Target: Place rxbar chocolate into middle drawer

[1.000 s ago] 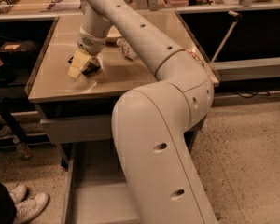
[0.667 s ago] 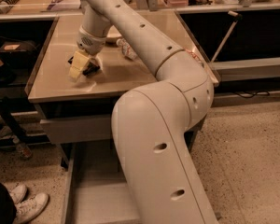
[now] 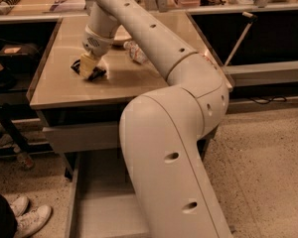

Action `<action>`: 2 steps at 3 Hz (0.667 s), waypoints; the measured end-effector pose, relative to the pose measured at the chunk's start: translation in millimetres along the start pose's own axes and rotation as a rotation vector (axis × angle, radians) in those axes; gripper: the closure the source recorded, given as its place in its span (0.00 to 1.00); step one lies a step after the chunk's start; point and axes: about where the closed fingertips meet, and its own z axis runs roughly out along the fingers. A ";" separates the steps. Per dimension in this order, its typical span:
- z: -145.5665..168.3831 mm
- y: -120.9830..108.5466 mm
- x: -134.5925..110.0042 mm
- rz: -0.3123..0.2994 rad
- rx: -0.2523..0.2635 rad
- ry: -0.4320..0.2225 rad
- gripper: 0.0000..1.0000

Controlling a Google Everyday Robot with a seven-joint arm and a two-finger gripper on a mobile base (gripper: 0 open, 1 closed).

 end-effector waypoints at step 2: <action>0.0 0.0 0.0 0.000 0.000 0.000 1.00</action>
Offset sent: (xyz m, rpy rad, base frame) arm 0.0000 0.0000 0.0000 0.0000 0.0000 0.0000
